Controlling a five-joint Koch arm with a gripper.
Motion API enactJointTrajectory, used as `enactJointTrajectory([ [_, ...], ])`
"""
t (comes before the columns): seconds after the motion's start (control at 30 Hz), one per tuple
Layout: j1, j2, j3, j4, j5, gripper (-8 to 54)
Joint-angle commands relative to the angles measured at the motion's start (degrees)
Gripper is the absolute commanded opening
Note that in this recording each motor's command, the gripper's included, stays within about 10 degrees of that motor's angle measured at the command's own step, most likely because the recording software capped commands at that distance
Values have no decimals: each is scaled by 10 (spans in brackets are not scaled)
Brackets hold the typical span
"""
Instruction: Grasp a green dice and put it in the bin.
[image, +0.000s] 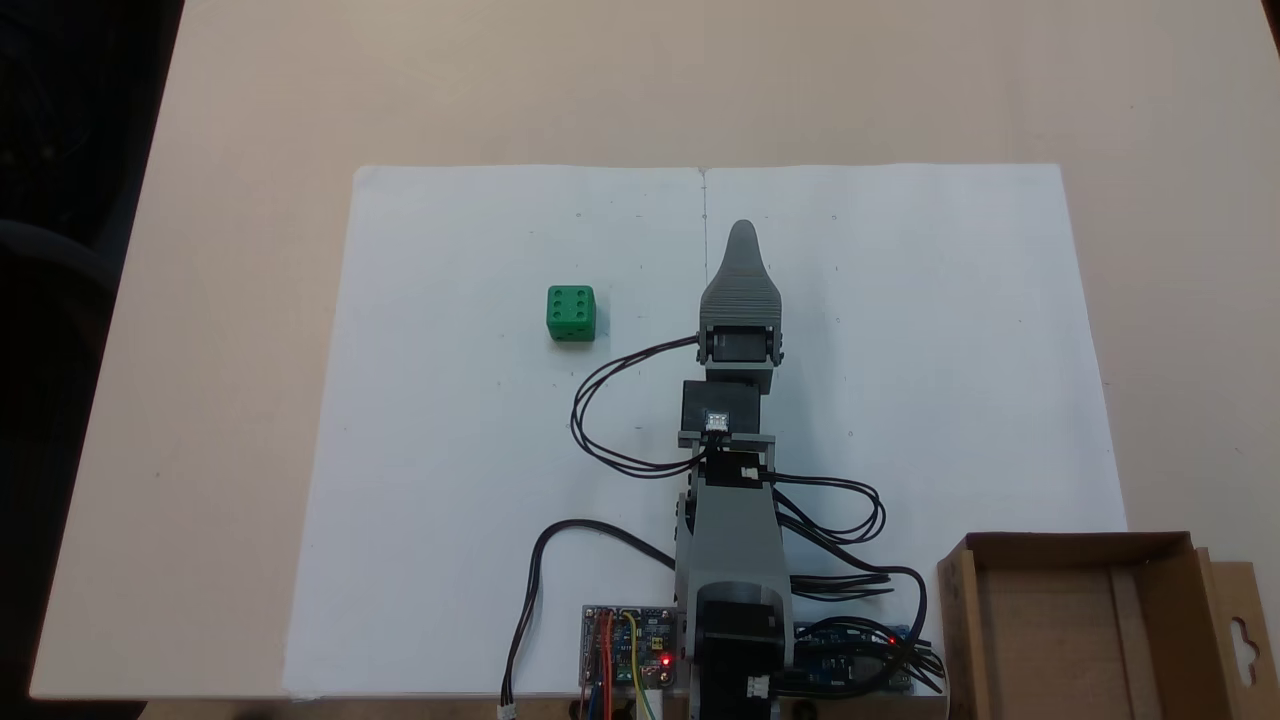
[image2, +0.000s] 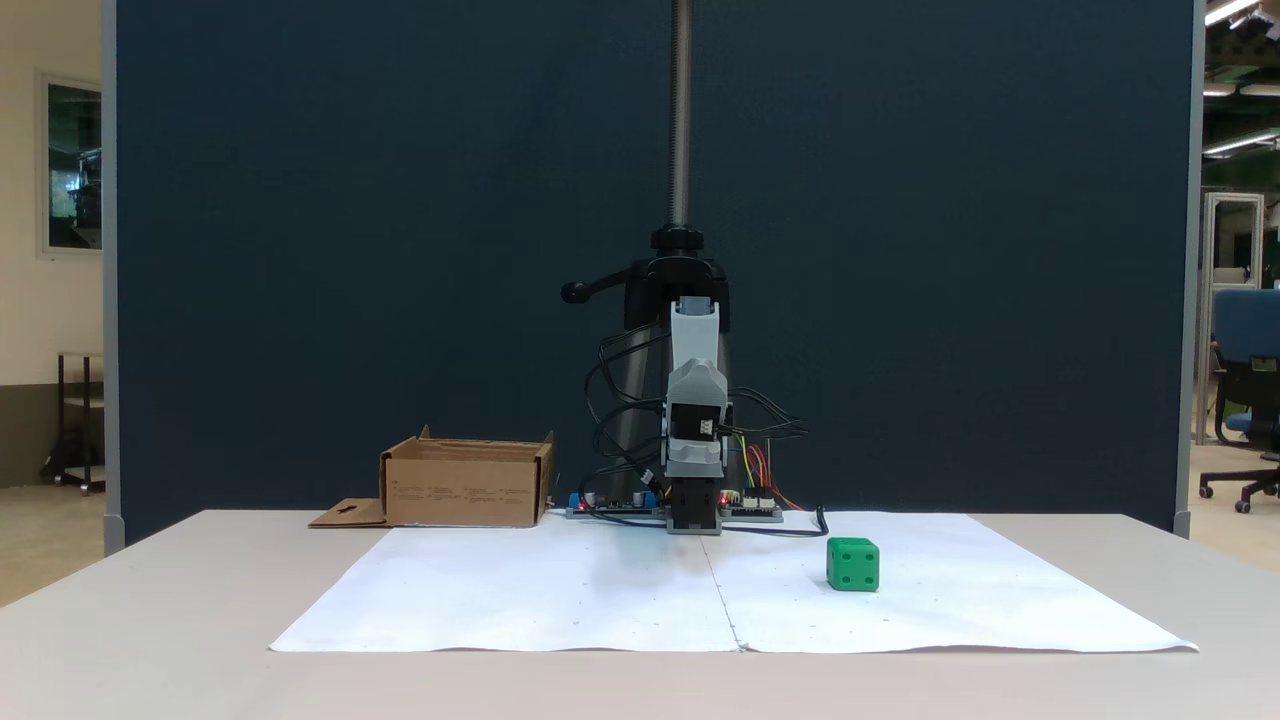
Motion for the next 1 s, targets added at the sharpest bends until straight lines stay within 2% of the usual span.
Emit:
enactJointTrajectory([
  [0.0,8,61,38,-11,-27,441],
  [0.27,2,62,38,-13,-28,437],
  [0.47,-10,62,25,-4,-31,410],
  [0.53,-15,62,5,61,-32,389],
  [0.97,-18,62,-251,568,-30,390],
])
